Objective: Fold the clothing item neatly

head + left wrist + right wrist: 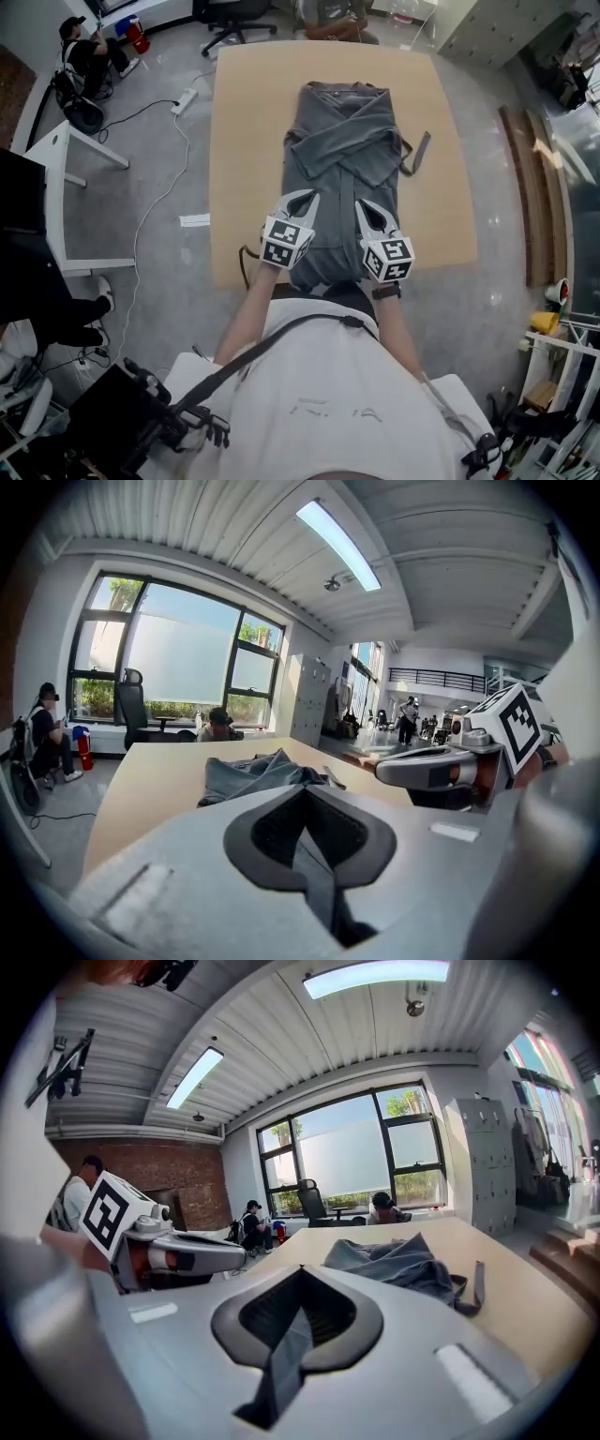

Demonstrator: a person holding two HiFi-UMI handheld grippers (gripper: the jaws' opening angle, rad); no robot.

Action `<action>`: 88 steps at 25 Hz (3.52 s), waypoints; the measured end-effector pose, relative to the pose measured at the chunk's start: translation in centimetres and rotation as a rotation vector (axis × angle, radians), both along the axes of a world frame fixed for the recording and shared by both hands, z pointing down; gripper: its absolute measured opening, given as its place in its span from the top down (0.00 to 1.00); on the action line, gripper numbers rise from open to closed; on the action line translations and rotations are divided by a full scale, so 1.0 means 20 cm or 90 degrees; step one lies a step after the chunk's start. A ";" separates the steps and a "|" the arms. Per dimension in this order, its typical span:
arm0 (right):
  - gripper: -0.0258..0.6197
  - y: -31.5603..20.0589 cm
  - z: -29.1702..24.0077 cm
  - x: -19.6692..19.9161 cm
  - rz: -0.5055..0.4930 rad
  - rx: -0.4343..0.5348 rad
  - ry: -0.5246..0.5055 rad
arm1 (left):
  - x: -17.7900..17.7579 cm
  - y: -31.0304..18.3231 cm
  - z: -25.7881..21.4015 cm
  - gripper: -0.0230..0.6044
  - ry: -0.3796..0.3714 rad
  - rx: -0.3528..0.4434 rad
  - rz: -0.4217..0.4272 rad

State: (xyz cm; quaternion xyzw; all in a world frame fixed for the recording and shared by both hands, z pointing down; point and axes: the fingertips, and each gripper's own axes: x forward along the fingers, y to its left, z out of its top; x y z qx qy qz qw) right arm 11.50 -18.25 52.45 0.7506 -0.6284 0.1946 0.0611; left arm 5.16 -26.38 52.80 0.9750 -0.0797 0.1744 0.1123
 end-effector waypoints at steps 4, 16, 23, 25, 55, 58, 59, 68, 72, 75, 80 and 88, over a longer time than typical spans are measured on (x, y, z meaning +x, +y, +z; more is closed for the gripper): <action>0.95 0.12 -0.05 -0.02 -0.041 0.028 -0.010 | 0.02 0.16 -0.17 0.97 0.061 0.023 -0.075; 0.95 1.03 0.14 -0.33 -0.095 0.018 -0.102 | -0.21 1.20 0.02 0.96 -0.021 -0.021 -0.093; 0.95 1.13 0.20 -0.27 -0.051 -0.016 -0.083 | -0.20 1.19 0.00 0.96 -0.035 0.013 -0.076; 0.92 1.15 0.26 -0.25 -0.042 -0.040 -0.073 | -0.28 1.12 0.09 0.96 -0.064 0.015 -0.106; 0.27 1.29 1.19 0.05 0.173 -0.305 -0.058 | -0.91 0.83 1.13 0.65 -0.333 -0.175 -0.213; 0.28 1.27 1.20 0.04 0.181 -0.319 -0.051 | -0.91 0.83 1.14 0.66 -0.345 -0.162 -0.235; 0.28 1.27 1.20 0.04 0.182 -0.327 -0.053 | -0.91 0.82 1.14 0.66 -0.347 -0.157 -0.245; 0.80 1.21 1.23 -0.13 0.124 -0.335 -0.129 | -0.75 0.97 1.18 0.90 -0.342 -0.215 -0.185; 0.84 1.16 1.22 -0.23 0.089 -0.312 -0.210 | -0.70 1.06 1.11 0.91 -0.308 -0.275 -0.154; 0.84 1.16 1.10 -0.26 0.058 -0.277 -0.234 | -0.73 1.08 1.01 0.91 -0.256 -0.316 -0.175; 0.85 1.25 0.90 -0.29 -0.015 -0.264 -0.192 | -0.77 1.18 0.85 0.91 -0.207 -0.326 -0.169; 0.86 1.40 0.59 -0.41 -0.059 -0.165 -0.200 | -0.81 1.35 0.54 0.91 -0.121 -0.245 -0.112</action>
